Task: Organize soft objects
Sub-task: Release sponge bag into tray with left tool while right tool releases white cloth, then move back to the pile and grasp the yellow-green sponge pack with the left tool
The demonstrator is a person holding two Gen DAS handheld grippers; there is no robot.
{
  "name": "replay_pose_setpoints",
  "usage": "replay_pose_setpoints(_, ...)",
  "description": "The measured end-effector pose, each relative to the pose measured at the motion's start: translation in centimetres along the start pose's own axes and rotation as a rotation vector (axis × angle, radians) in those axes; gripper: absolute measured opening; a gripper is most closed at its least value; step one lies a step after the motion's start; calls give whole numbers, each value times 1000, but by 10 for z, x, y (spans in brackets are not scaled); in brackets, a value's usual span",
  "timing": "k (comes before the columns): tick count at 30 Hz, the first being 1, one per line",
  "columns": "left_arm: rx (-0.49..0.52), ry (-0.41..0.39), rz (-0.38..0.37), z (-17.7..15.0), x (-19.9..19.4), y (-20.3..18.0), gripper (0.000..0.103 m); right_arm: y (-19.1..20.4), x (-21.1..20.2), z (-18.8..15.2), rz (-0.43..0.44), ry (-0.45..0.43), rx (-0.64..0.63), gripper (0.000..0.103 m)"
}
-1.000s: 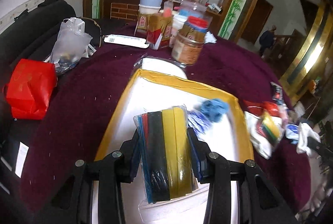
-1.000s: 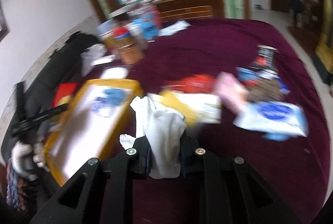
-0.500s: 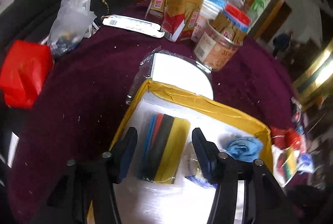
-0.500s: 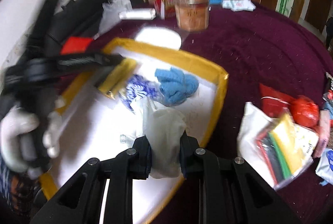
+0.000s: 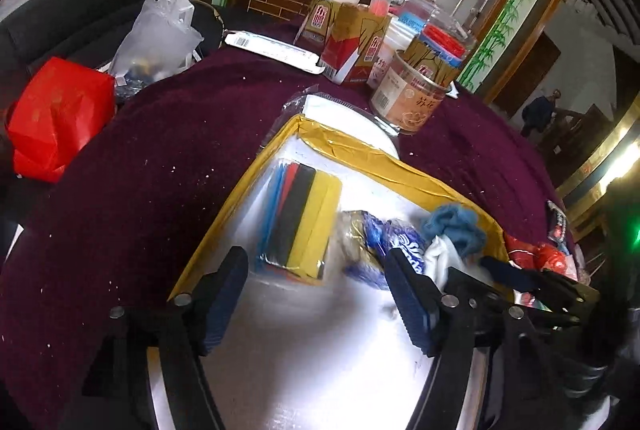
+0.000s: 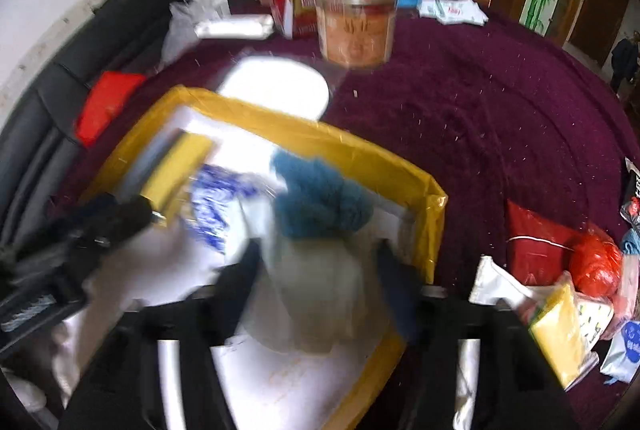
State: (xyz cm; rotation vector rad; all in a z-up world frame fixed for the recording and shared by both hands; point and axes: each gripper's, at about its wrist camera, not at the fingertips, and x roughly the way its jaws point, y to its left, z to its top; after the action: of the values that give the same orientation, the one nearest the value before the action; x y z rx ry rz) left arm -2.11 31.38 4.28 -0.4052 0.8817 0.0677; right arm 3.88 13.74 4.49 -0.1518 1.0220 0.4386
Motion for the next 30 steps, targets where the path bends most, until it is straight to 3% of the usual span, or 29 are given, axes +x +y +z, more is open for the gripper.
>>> replay_pose_setpoints(3, -35, -31, -65, 2, -12, 4, 74, -6, -37, -7, 18, -93, 18, 72)
replay_pose_setpoints(7, 22, -130, -16, -1, -47, -12, 76, -15, -83, -31, -13, -207, 18, 74)
replay_pose_setpoints(9, 82, -215, 67, -11, -73, -30, 85, -23, -115, -58, -70, -327, 28, 77)
replay_pose_setpoints(11, 151, -304, 158, -25, -95, -50, 100, -30, -137, -80, -108, -416, 53, 94)
replay_pose_setpoints(13, 208, -383, 236, -42, -114, -70, 101, -42, -158, -110, -155, -516, 105, 98)
replay_pose_setpoints(17, 263, -453, 271, -72, -133, -103, 102, -65, -170, -140, -200, -538, 169, 98)
replay_pose_setpoints(30, 438, -406, 216, -119, -140, -183, 102, -139, -186, -200, -284, -539, 311, 98)
